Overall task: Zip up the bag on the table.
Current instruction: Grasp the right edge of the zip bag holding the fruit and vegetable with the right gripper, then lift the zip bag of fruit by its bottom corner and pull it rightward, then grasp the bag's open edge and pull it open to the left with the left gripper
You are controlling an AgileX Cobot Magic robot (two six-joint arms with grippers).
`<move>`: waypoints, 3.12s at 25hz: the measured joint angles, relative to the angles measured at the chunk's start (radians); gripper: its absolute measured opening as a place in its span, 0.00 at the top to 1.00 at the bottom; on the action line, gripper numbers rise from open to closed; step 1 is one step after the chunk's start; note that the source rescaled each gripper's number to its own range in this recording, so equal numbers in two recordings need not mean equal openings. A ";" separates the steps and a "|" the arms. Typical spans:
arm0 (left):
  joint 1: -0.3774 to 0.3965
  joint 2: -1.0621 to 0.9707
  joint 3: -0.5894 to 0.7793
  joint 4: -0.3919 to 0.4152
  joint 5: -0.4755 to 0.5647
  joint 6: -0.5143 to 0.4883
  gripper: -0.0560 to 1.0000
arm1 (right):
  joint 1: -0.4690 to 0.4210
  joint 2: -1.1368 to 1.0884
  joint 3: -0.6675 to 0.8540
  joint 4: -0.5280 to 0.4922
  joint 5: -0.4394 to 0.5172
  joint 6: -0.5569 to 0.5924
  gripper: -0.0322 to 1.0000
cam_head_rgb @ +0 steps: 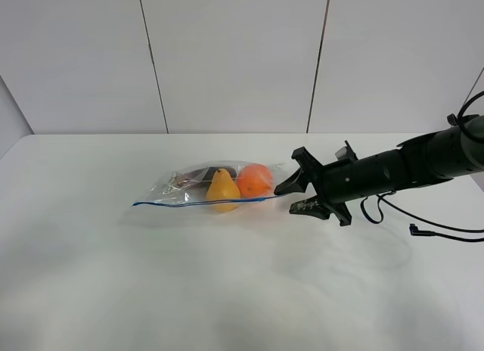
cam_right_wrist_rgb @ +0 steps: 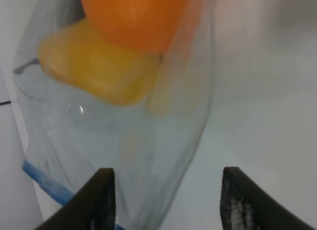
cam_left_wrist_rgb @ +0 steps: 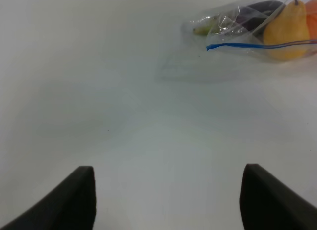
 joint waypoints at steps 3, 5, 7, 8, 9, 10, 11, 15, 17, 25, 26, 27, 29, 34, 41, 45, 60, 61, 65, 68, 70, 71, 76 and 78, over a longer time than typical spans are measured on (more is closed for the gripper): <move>0.000 0.000 0.000 0.000 0.000 0.000 0.12 | 0.000 0.000 0.000 0.011 -0.007 -0.003 0.37; 0.000 0.000 0.000 0.000 0.000 0.000 0.12 | 0.000 0.000 0.000 0.025 -0.014 -0.014 0.44; 0.000 0.000 0.000 0.000 0.000 0.000 0.12 | 0.000 0.000 0.000 0.043 -0.016 -0.032 0.47; 0.000 0.000 0.000 0.000 0.000 0.000 0.12 | 0.000 0.000 0.000 0.056 -0.018 -0.041 0.49; 0.000 0.000 0.000 0.000 0.000 0.000 0.12 | 0.000 0.000 0.000 0.073 -0.020 -0.056 0.54; 0.000 0.000 0.000 0.000 0.000 0.000 0.12 | 0.000 0.000 0.000 0.089 -0.020 -0.072 0.65; 0.000 0.000 0.000 0.000 0.000 0.000 0.12 | 0.000 0.000 0.000 0.103 -0.017 -0.095 0.79; 0.000 0.000 0.000 0.000 0.000 0.000 0.12 | 0.000 0.000 0.000 0.179 0.024 -0.183 0.97; 0.000 0.000 0.000 0.000 0.000 0.000 0.12 | 0.000 0.000 0.000 0.216 0.044 -0.213 0.97; 0.000 0.000 0.000 0.001 0.000 0.000 0.12 | 0.000 0.000 0.000 0.245 0.077 -0.233 0.97; 0.000 0.000 -0.003 0.001 -0.005 0.000 0.12 | 0.000 0.000 0.000 0.245 0.077 -0.233 0.97; 0.000 0.000 -0.009 -0.001 -0.006 0.000 0.12 | 0.000 0.000 0.000 0.245 0.077 -0.233 0.97; 0.000 0.000 -0.034 -0.025 -0.012 0.000 0.12 | 0.000 0.000 0.000 0.245 0.077 -0.233 0.97; 0.000 0.054 -0.109 -0.116 -0.045 0.034 0.12 | 0.000 0.000 0.000 0.245 0.076 -0.238 0.97; 0.000 0.305 -0.212 -0.124 -0.183 0.071 0.12 | 0.000 0.000 0.000 0.237 0.076 -0.241 0.97; 0.000 0.445 -0.221 -0.125 -0.296 0.086 0.12 | 0.000 0.000 0.000 0.237 0.077 -0.241 0.97; -0.222 0.697 -0.221 -0.128 -0.427 0.158 0.12 | 0.000 0.000 0.000 0.222 0.098 -0.260 0.97; -0.269 0.697 -0.221 -0.128 -0.427 0.159 0.12 | 0.000 0.000 0.000 0.222 0.099 -0.260 0.97; -0.467 0.697 -0.221 -0.128 -0.433 0.207 0.12 | 0.000 0.000 0.000 0.222 0.107 -0.260 0.97; -0.582 0.706 -0.221 -0.128 -0.456 0.283 0.12 | 0.000 0.000 0.000 0.221 0.110 -0.260 0.97; -0.629 0.730 -0.221 -0.128 -0.472 0.328 0.12 | 0.000 0.000 0.000 0.221 0.110 -0.260 0.97; -0.644 0.752 -0.221 -0.128 -0.482 0.339 0.12 | 0.000 0.000 0.000 0.221 0.110 -0.260 0.97; -0.655 0.905 -0.221 -0.137 -0.562 0.358 0.12 | 0.000 0.000 0.000 0.221 0.126 -0.260 0.97; -0.658 0.970 -0.230 -0.143 -0.596 0.377 0.12 | 0.000 0.000 0.000 0.221 0.126 -0.260 0.97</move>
